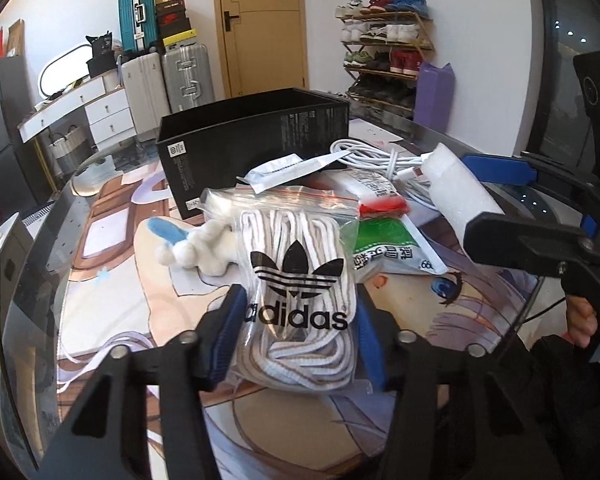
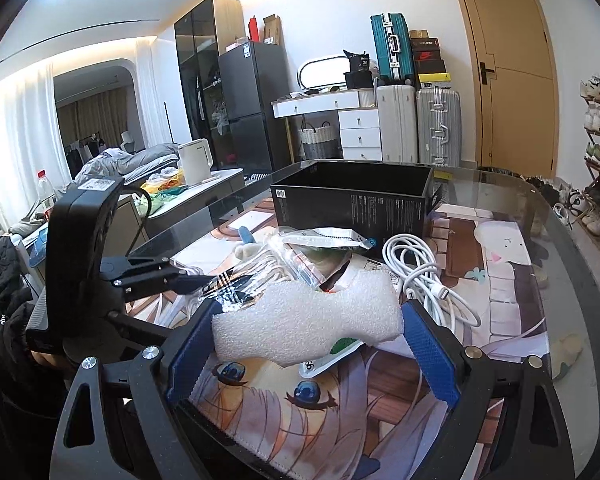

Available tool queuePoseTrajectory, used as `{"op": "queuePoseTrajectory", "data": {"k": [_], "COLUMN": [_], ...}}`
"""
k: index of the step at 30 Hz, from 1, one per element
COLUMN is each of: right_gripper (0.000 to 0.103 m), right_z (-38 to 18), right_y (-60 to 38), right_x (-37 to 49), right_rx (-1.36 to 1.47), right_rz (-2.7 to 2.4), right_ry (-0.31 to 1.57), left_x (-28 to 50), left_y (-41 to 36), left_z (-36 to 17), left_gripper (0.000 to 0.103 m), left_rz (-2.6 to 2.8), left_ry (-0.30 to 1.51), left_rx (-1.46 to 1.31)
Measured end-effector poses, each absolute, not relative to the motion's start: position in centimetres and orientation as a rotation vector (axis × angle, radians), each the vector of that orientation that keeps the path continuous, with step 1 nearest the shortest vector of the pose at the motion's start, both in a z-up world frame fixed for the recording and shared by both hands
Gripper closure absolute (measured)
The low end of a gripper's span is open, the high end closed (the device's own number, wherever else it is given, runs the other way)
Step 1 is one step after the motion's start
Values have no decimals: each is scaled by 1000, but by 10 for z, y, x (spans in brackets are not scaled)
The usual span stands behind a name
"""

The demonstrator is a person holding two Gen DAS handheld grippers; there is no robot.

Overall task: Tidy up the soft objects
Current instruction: 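Lift the adidas lace bag with the left gripper and carry it over the black box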

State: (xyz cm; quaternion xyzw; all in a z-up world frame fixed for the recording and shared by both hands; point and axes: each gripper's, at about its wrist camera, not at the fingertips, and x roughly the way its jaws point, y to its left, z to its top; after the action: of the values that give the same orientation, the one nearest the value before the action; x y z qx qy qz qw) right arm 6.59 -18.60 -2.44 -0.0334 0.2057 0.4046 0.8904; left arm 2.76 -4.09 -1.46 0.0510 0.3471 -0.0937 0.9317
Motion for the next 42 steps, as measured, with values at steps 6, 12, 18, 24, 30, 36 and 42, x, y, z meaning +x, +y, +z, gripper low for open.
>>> {"op": "queuePoseTrajectory", "data": {"k": [6,12,18,24,30,36,42], "right_gripper": [11,11,11,11,11,11,11], "right_z": [-21,-15,-8,-1,7,20,35], "right_y": [-188,-188,-189,-187,-184,-183,-181], "right_x": [65,63,63,70,78,88,100], "right_rx": [-68,-72,-80,-92,-101,-103,-107], "right_rz": [836,834,826,811,796,775,761], "right_ry": [411,389,370,355,348,333,315], "left_x": [22,17,11,12,17,26,36], "left_y": [-35,-26,-16,-9,-8,-6,-6], "left_z": [-8,4,18,27,36,46,55], "left_gripper": [59,59,60,59,59,59,59], "left_rz": [-207,-193,-188,-167,-136,-100,-101], "left_ry": [694,654,614,592,570,544,524], "left_rx": [74,39,-6,-23,-5,12,22]}}
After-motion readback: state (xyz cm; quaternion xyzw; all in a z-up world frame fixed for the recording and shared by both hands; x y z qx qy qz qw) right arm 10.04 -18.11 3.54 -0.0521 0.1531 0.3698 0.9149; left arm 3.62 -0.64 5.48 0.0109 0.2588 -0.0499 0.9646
